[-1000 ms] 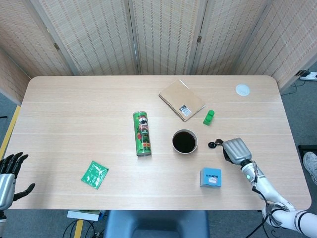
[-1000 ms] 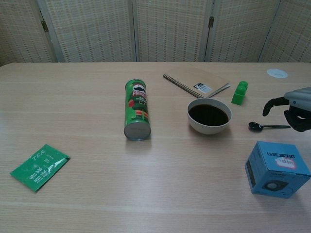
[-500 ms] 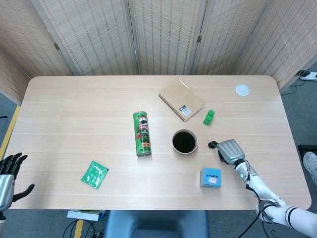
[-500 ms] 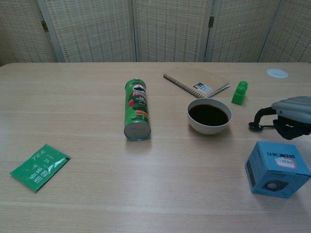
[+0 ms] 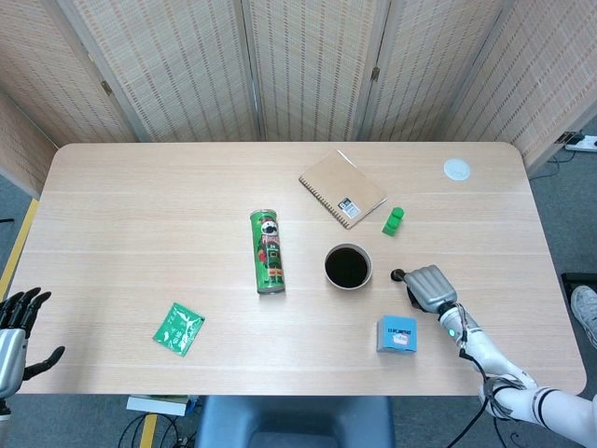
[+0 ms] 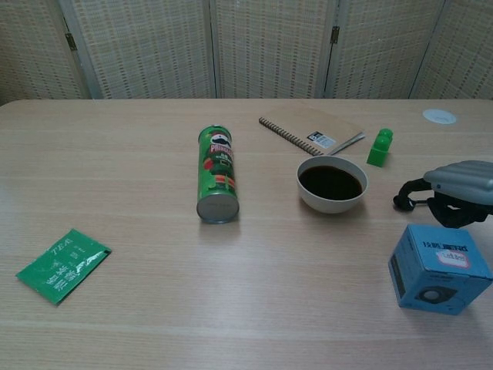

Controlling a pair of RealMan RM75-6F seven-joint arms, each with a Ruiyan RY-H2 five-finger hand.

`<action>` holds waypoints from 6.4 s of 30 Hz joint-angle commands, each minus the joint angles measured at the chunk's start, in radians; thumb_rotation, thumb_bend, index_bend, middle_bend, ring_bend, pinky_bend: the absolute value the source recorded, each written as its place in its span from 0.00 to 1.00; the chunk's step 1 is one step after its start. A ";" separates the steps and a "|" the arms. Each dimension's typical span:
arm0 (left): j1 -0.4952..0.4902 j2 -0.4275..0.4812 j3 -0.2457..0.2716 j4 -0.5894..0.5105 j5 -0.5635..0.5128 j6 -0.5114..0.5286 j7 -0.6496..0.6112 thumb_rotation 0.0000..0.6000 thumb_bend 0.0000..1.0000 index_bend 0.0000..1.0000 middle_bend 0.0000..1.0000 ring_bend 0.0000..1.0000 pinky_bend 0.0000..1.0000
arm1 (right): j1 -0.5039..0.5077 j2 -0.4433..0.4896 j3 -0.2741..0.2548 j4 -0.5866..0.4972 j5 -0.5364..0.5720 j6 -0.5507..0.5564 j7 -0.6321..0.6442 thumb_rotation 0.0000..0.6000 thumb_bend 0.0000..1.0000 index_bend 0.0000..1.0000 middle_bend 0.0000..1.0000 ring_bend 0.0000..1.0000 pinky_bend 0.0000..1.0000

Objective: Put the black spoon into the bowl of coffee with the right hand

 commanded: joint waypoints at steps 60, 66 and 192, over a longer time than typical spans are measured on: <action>0.028 0.010 0.009 -0.011 0.010 0.020 0.014 1.00 0.23 0.17 0.14 0.12 0.17 | -0.018 0.095 -0.086 -0.001 -0.072 0.009 0.014 1.00 0.98 0.27 0.95 1.00 1.00; 0.030 0.010 0.008 -0.013 0.011 0.022 0.018 1.00 0.23 0.17 0.14 0.12 0.17 | -0.014 0.082 -0.071 0.050 -0.066 0.012 0.016 1.00 0.98 0.27 0.95 1.00 1.00; 0.044 -0.017 0.016 0.080 0.008 0.011 -0.081 1.00 0.23 0.17 0.14 0.12 0.17 | 0.052 -0.203 0.026 0.149 0.064 0.121 -0.426 1.00 0.25 0.53 1.00 1.00 1.00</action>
